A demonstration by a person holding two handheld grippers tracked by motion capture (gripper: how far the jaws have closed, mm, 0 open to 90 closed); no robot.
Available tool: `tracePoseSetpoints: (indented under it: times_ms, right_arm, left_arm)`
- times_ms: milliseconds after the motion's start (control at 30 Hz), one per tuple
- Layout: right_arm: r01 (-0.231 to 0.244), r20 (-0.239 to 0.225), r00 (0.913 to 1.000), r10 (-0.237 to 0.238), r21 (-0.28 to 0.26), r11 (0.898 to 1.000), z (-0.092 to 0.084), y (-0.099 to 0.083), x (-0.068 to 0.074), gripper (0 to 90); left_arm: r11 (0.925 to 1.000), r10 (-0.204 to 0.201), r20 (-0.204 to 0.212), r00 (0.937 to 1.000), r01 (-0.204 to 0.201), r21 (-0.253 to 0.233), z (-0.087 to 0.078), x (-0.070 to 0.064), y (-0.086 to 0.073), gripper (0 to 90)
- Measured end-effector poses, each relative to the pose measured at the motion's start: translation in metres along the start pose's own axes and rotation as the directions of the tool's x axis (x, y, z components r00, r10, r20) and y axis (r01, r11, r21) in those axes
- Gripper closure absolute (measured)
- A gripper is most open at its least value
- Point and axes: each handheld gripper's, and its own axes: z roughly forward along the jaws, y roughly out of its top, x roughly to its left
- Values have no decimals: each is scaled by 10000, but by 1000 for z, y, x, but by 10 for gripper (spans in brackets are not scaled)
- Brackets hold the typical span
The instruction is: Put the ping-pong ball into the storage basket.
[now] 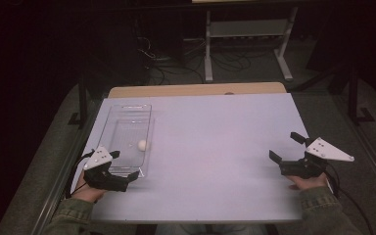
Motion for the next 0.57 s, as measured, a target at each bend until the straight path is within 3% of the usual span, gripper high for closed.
tracePoseSetpoints:
  times_ms: [267, 567]
  right_arm:
    - [1, -6, 10000, -1, 50, 10000, 0, 0, 0, 0]
    - [37, -18, 10000, -37, 33, 10000, 1, 0, 0, 0]
  left_arm:
    - [10000, 68, 14, 10000, -68, -59, -2, -2, -3, 0]
    - [9985, -109, -122, 9999, 102, -543, -6, -1, -6, 0]
